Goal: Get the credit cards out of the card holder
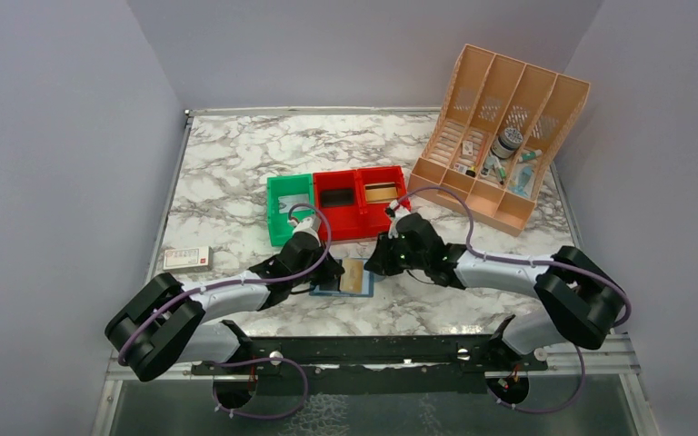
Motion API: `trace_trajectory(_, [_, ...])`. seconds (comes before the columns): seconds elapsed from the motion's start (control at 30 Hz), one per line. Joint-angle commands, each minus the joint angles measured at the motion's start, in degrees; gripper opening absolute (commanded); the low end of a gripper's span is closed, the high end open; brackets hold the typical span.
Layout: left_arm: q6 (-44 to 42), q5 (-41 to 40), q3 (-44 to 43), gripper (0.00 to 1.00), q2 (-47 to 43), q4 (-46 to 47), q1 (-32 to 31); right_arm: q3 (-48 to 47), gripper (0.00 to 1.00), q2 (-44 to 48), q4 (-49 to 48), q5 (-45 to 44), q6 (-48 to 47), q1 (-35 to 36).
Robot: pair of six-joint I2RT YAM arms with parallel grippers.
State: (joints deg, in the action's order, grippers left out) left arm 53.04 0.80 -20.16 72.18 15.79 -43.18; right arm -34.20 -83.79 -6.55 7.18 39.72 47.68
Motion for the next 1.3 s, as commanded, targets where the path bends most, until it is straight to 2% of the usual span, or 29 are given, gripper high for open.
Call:
trace_trajectory(0.0, [-0.94,-0.33,-0.77,0.00,-0.10,-0.04,0.29,-2.18,0.17,2.80,-3.63,7.17,-2.79,0.42])
trace_trajectory(0.17, [-1.68,0.63,-2.27,0.00,-0.41,-0.71,0.37,-5.48,0.18,-5.16,-3.79,10.51,-2.08,0.47])
trace_trajectory(0.27, [-1.62,0.60,-1.98,0.00,0.10,-0.62,0.36,-5.24,0.18,-8.33,-3.27,7.21,-1.10,0.48])
trace_trajectory(0.33, [-1.78,0.23,-2.04,0.00,0.24,-1.05,0.46,-5.81,0.18,-9.59,0.51,2.06,-0.92,0.48])
trace_trajectory(0.5, [-1.88,-0.27,-1.87,0.00,-0.46,-1.62,0.55,-4.51,0.17,-8.36,4.76,-5.88,-1.32,0.48])
trace_trajectory(0.83, [-1.42,1.41,-1.02,0.00,-3.41,-1.04,0.81,-3.42,0.16,-8.18,4.30,-5.66,-1.50,0.48])
trace_trajectory(0.93, [-1.45,1.95,-0.48,0.08,-3.97,-0.62,1.12,-3.09,0.16,-7.82,4.07,-5.52,-1.32,0.48])
trace_trajectory(1.1, [-1.36,7.67,0.89,0.16,-1.28,6.71,1.52,-2.63,0.16,-7.95,2.10,-3.30,-1.03,0.48])
trace_trajectory(1.27, [-1.19,7.91,-0.12,0.04,2.08,6.72,1.69,-2.82,0.16,-8.54,2.12,-3.05,-0.92,0.48])
